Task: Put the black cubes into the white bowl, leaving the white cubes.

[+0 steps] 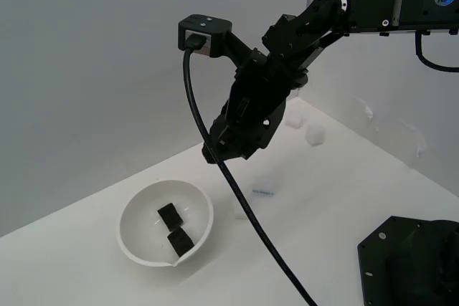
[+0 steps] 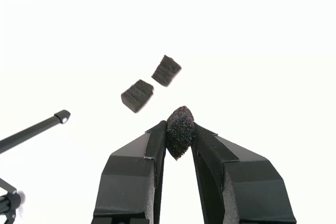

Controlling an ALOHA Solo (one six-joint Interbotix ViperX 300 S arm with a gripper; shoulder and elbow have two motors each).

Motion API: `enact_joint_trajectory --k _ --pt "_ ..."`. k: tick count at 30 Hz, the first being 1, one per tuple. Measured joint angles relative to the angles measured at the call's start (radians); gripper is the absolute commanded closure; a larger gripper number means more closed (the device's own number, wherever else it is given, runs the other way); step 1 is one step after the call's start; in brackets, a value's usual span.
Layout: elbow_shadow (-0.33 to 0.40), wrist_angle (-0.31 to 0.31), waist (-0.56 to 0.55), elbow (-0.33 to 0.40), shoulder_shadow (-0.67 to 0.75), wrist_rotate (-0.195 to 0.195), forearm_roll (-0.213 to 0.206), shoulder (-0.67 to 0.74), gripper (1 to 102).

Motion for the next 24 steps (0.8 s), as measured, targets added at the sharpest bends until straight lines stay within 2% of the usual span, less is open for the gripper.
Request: enact_joint_trajectory --k 4,14,22,24 --pt "-0.026 -0.002 -0.046 -0.029 -0.029 -0.014 -0.002 -0.028 100" --pt "-0.077 -0.002 -0.095 -0.078 -0.114 -0.014 -0.026 -0.11 100" --pt "-0.104 -0.018 -0.112 -0.109 -0.186 -0.002 -0.124 -0.184 97" --pt "-0.107 -0.02 -0.123 -0.112 -0.195 0.008 -0.144 -0.195 86"
